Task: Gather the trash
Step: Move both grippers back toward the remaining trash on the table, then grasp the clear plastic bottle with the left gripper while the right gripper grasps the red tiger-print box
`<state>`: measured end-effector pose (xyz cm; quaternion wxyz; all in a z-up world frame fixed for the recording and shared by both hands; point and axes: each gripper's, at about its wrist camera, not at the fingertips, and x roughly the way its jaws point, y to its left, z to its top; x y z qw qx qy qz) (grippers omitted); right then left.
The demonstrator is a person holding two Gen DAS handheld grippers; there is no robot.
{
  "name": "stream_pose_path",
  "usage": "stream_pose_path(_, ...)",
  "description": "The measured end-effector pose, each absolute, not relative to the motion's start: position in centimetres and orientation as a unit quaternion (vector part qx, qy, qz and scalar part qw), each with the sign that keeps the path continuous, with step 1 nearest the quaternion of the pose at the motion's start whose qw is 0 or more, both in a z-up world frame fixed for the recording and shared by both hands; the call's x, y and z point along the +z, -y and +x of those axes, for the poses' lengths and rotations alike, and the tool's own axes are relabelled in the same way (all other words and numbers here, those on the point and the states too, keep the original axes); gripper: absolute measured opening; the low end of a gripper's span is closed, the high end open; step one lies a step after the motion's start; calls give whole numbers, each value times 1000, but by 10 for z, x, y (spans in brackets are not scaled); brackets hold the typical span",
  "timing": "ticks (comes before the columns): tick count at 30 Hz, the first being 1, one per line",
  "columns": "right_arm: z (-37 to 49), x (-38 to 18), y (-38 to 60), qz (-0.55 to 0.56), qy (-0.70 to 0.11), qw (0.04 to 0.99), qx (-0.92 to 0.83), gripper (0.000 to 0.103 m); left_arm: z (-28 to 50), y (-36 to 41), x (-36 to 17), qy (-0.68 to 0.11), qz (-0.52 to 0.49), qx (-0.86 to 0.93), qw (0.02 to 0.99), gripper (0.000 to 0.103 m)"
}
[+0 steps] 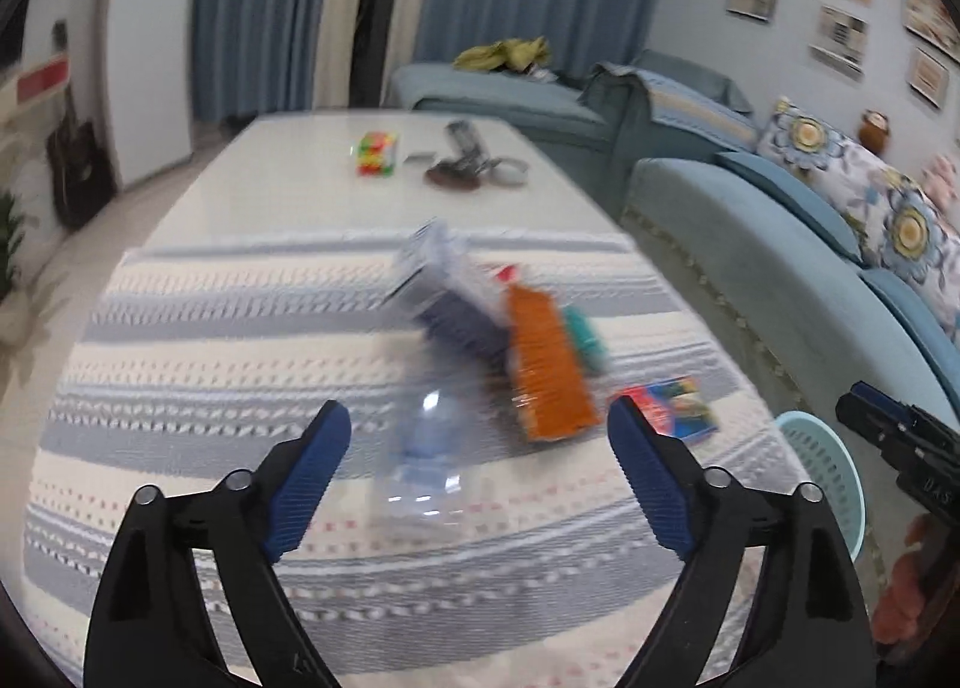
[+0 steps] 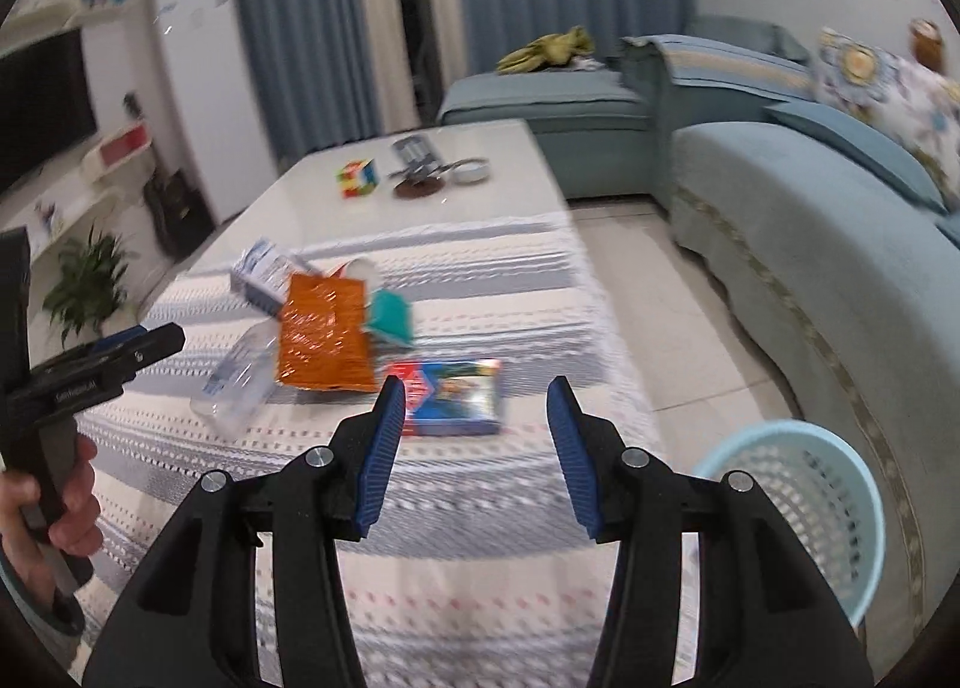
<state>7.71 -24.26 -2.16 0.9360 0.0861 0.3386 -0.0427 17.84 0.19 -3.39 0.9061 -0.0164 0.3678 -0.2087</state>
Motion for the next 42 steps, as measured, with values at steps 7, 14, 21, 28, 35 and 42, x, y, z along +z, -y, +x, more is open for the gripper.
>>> stream_pose_path(7,130,-71,219,83,-374,923,-47,75,215,-11,-77,-411,-29,-201,889,86)
stream_pose_path(14,159,-108,218,88,-400,910,-70,85,233,-5,-103,-425,-31,-200,882,81)
stream_pose_path(21,174,-114,215,75,-408,907,-78,90,235,-13,-122,-427,-72,-228,872,61)
stream_pose_path(28,191,-126,207,51,-444,890,-85,91,239,-16,-127,-434,-94,-245,862,63)
stream_pose_path(35,191,-126,206,45,-444,889,-98,86,231,-14,-116,-404,-65,-229,883,56)
stream_pose_path(42,169,-112,209,53,-405,907,-106,85,206,-22,-106,-391,-69,-224,890,54)
